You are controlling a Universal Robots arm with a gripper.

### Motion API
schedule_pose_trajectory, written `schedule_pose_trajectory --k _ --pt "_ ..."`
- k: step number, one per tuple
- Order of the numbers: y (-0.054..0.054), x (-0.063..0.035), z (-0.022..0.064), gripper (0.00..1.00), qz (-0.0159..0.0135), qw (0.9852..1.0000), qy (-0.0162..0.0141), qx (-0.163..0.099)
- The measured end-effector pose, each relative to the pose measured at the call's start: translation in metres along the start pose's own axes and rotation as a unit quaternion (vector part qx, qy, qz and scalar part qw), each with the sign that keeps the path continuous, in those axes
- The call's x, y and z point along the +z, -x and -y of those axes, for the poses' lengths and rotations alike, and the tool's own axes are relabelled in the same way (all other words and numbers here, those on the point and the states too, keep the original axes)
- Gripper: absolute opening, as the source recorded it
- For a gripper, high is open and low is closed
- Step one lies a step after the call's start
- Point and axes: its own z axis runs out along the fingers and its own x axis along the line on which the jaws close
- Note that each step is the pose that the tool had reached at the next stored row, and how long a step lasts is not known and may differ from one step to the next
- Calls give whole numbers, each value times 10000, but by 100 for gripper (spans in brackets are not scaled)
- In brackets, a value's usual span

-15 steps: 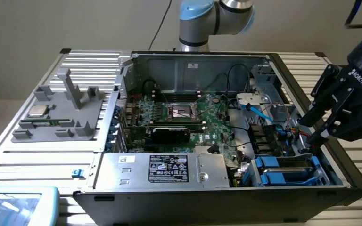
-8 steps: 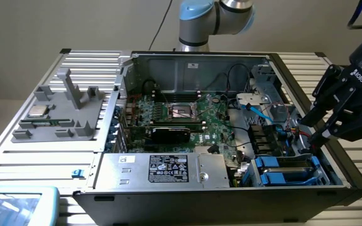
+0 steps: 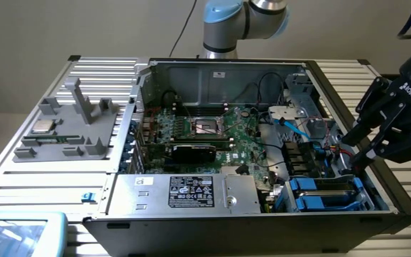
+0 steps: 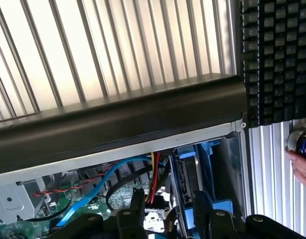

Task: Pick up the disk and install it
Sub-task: 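Insert the first disk wire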

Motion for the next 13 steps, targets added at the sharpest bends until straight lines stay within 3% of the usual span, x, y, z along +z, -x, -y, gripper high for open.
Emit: schedule_pose_trajectory --k 9,13 --pt "-23 117 -78 51 -41 10000 -60 55" --pt "-27 159 -89 51 -43 9999 -69 61"
